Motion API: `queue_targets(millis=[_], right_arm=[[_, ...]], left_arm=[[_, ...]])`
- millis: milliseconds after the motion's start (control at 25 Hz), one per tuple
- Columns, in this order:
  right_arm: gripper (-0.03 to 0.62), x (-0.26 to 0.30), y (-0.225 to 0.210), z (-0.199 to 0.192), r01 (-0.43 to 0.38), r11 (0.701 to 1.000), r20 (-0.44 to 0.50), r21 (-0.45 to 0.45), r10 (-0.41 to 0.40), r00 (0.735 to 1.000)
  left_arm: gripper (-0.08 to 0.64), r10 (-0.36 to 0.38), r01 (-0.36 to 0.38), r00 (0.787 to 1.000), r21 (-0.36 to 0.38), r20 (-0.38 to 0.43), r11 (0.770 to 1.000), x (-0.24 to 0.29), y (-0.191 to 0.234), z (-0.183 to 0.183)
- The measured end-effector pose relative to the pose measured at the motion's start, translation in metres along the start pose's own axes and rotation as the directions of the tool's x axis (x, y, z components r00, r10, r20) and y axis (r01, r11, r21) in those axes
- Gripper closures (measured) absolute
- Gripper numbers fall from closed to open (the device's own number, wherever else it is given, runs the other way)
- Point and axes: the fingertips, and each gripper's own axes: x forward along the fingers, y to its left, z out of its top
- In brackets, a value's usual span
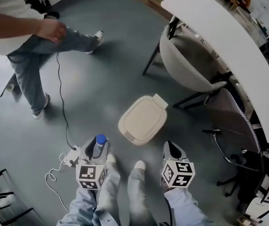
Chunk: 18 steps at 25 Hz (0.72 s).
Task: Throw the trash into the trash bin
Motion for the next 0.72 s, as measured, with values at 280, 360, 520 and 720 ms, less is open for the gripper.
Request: queue_targets(millis=[280,360,520,720], right_arm=[[0.589,0.049,-0.001,-0.094,0.011,0.998,-0.128,0.066,-0.003,0.992],[0.589,0.058,0.001,-0.105,0.013,0.998,-0.147,0.064,-0.004,0.989],[0.589,0.086,0.009,-0.113,-0.004,0.999,-0.16,0.044,0.011,0.987],[0.589,0.113,0.027,-0.128,-0.032,1.0,-0.195,0.001,0.031,0.98]], left_arm=[[0.377,-0.032,0.032,0.999,-0.005,-0.032,0.999,0.04,0.015,-0.059],[0.377,-0.031,0.031,0.998,-0.007,-0.046,0.999,0.045,0.021,-0.07],[0.377,-0.026,0.025,0.998,-0.021,-0.063,0.999,0.054,0.036,-0.087],[0.377,-0.026,0.024,0.995,-0.028,-0.1,0.999,0.054,0.055,-0.11]])
